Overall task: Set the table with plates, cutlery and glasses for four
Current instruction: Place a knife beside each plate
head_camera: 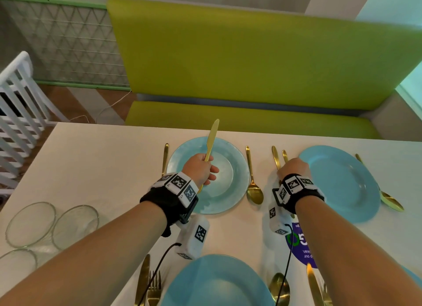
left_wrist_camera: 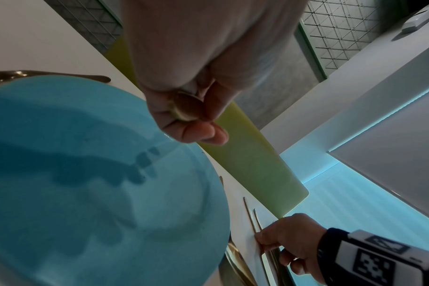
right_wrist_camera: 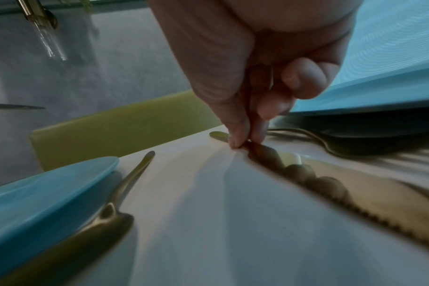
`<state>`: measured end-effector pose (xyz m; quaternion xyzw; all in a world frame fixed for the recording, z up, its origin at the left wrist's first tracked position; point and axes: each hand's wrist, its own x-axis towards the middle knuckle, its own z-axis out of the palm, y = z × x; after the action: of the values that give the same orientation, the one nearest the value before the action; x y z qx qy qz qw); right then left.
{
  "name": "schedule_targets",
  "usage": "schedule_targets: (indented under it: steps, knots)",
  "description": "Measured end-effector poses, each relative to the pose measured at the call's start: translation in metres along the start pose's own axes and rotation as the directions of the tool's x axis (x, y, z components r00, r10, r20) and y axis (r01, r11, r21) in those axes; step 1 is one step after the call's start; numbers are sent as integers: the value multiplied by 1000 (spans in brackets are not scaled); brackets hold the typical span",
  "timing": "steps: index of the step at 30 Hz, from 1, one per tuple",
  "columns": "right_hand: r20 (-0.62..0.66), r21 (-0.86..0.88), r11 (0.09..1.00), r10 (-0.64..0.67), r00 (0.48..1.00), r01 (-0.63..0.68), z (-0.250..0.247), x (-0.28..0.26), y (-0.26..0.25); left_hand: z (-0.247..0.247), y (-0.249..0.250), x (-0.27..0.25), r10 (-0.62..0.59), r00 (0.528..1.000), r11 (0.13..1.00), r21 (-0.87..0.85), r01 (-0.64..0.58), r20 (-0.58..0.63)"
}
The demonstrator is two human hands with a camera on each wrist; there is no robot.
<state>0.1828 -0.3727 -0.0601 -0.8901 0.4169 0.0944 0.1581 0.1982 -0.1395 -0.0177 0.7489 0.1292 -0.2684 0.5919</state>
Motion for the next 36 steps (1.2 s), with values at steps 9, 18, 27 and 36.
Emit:
schedule_targets:
  steps: [9,18,27,36]
  knots:
    - [-5,32,999,-11,1000,11,-2,3,4,1,-1,1,-3,1000,1000,-2,3,-15]
    - [5,12,1000,-26,1000,26,-1,2,8,4,-7,-3,-6,999,1000,5,6,-35]
    - [20,-20,999,-44,999,44,-3,-5,10,0,-14,-14,-20,999,1000,2,20,-36]
    - [-16,-137,922,-368,930,363,-28,-77,-22,-6,-13,-44,11,1000,999,34,-10,-19]
